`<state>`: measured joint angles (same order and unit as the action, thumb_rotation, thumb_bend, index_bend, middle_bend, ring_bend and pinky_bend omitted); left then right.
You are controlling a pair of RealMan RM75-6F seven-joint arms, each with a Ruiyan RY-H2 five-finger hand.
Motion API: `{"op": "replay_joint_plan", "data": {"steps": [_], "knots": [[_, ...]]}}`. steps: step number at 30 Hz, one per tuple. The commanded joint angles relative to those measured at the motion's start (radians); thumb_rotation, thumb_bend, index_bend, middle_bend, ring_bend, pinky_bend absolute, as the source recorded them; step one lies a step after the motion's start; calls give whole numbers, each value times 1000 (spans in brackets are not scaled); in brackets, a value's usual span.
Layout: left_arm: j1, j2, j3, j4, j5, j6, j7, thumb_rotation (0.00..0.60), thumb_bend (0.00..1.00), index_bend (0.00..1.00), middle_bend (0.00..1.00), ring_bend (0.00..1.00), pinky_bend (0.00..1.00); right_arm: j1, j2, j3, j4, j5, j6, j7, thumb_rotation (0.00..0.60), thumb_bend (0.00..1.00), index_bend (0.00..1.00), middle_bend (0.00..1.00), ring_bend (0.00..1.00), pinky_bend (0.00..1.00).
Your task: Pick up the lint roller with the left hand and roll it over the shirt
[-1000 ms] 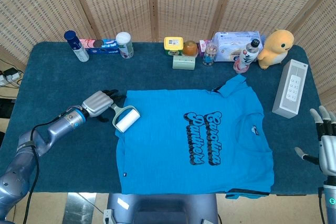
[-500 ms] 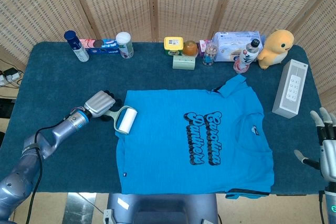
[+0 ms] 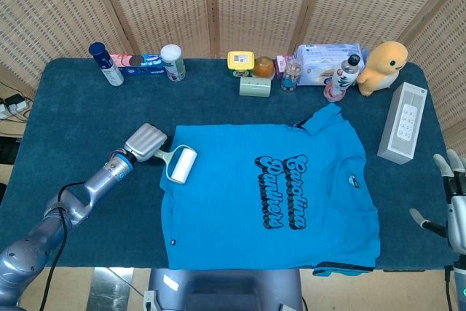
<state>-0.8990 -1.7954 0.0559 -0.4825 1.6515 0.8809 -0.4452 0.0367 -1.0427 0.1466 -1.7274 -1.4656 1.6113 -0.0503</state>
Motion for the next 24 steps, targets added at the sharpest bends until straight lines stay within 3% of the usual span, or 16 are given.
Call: {"op": "replay_joint_plan", "data": {"steps": [1, 8, 11, 13, 16, 24], "knots": [[-12, 15, -27, -52, -30, -19, 75, 600, 160, 583, 928, 719, 649, -3, 3, 0, -2, -4, 5, 4, 600, 0, 56, 0, 0, 0], [-19, 67, -76, -203, -104, -83, 229, 600, 232, 699, 983, 825, 863, -9, 8, 1, -5, -16, 19, 15, 600, 0, 57, 0, 0, 0], [-21, 88, -104, -270, -149, -112, 310, 600, 365, 740, 996, 852, 919, -10, 9, -1, -7, -21, 21, 19, 600, 0, 57, 0, 0, 0], [-21, 99, -115, -305, -171, -129, 333, 600, 538, 779, 1000, 871, 958, -11, 11, 0, -8, -22, 24, 22, 600, 0, 56, 0, 0, 0], [-23, 118, -122, -347, -193, -155, 359, 600, 712, 819, 1000, 889, 991, -13, 12, 1, -7, -24, 27, 26, 600, 0, 56, 0, 0, 0], [-19, 149, -142, -409, -253, -195, 426, 600, 913, 832, 1000, 908, 1000, -15, 15, 0, -10, -28, 30, 33, 600, 0, 56, 0, 0, 0]]}}
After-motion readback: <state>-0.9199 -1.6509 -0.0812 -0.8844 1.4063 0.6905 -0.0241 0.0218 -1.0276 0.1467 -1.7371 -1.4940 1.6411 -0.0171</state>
